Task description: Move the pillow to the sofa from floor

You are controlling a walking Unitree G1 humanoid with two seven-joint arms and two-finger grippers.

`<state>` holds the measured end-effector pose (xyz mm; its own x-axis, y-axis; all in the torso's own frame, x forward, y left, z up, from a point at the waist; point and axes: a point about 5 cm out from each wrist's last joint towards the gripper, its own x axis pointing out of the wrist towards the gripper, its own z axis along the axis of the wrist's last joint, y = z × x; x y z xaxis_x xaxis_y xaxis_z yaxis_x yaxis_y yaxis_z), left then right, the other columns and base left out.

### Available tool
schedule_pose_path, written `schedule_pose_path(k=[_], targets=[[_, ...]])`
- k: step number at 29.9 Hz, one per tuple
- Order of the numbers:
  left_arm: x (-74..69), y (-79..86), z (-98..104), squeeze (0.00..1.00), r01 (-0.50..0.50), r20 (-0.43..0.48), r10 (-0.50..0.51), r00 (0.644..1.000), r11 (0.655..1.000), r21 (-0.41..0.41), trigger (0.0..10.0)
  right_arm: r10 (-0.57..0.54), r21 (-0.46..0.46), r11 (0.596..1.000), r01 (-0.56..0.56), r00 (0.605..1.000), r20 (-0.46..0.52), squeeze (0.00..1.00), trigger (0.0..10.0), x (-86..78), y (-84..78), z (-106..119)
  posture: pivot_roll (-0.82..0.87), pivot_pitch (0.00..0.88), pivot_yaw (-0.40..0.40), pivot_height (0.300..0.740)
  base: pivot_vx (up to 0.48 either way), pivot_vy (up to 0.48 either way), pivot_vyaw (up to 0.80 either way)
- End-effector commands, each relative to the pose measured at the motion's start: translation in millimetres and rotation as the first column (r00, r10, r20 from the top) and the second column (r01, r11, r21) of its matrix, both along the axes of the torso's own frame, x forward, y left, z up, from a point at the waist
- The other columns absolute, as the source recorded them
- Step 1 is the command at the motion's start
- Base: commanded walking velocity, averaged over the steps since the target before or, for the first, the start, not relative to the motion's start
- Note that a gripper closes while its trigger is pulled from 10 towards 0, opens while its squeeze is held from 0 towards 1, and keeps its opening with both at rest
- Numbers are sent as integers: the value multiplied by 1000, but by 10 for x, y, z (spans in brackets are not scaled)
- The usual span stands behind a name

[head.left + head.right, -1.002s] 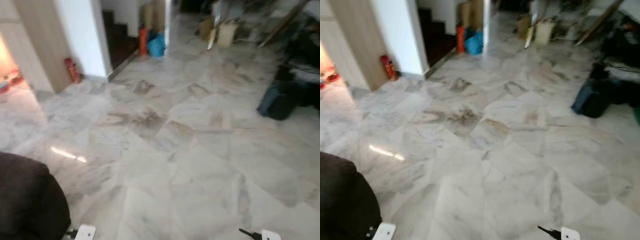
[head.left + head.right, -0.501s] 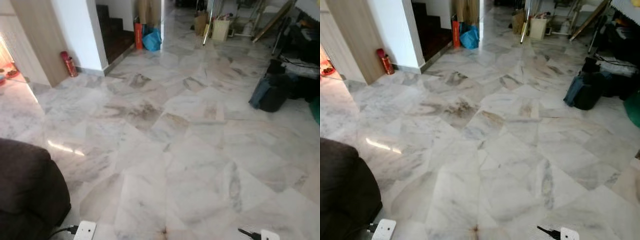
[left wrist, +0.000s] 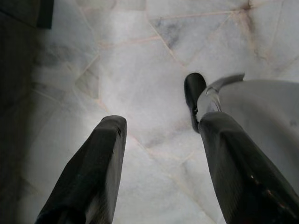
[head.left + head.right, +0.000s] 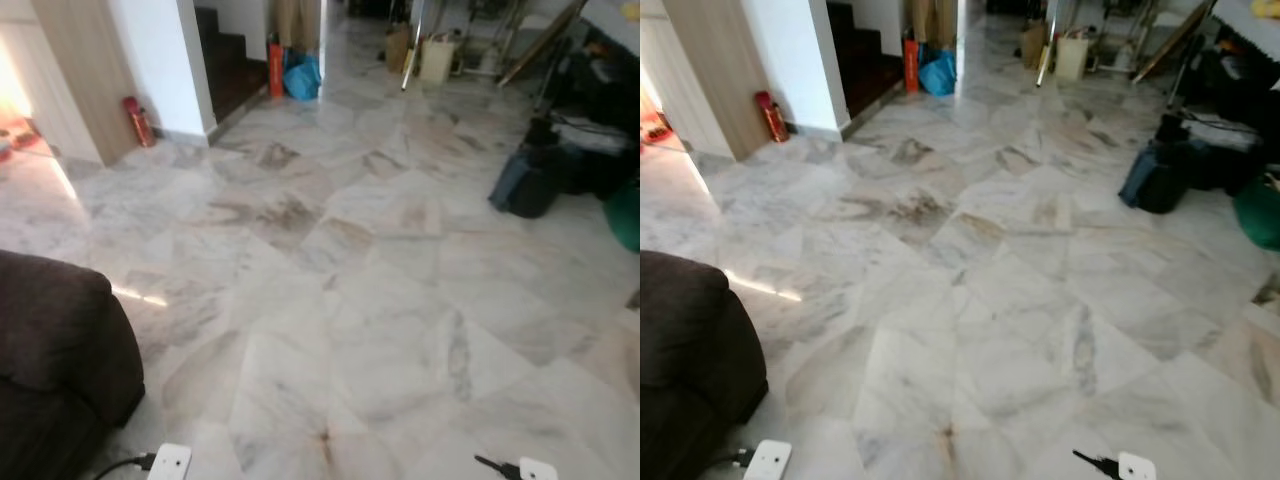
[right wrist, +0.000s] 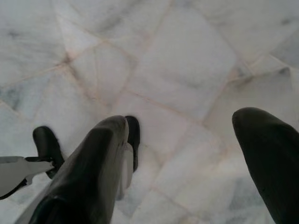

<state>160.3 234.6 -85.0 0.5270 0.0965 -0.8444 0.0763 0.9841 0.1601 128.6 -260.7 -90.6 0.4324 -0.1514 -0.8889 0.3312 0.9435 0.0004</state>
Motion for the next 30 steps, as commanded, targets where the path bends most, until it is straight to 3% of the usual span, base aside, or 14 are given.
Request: schedule_pose_path(k=[1, 30], targets=[[-5, -48, -15, 0, -12, -5, 12, 1000, 1000, -18, 10000, 1, -2, 1000, -1, 1000, -5, 0, 10000, -7, -26, 6, 51, 0, -40, 740, -319, 0, 0], [-13, -27, -14, 0, -1, -14, 1, 1000, 1000, -11, 10000, 6, 19, 1000, -6, 1000, -6, 0, 10000, -6, 1, -1, 61, 0, -32, 740, -336, 0, 0]])
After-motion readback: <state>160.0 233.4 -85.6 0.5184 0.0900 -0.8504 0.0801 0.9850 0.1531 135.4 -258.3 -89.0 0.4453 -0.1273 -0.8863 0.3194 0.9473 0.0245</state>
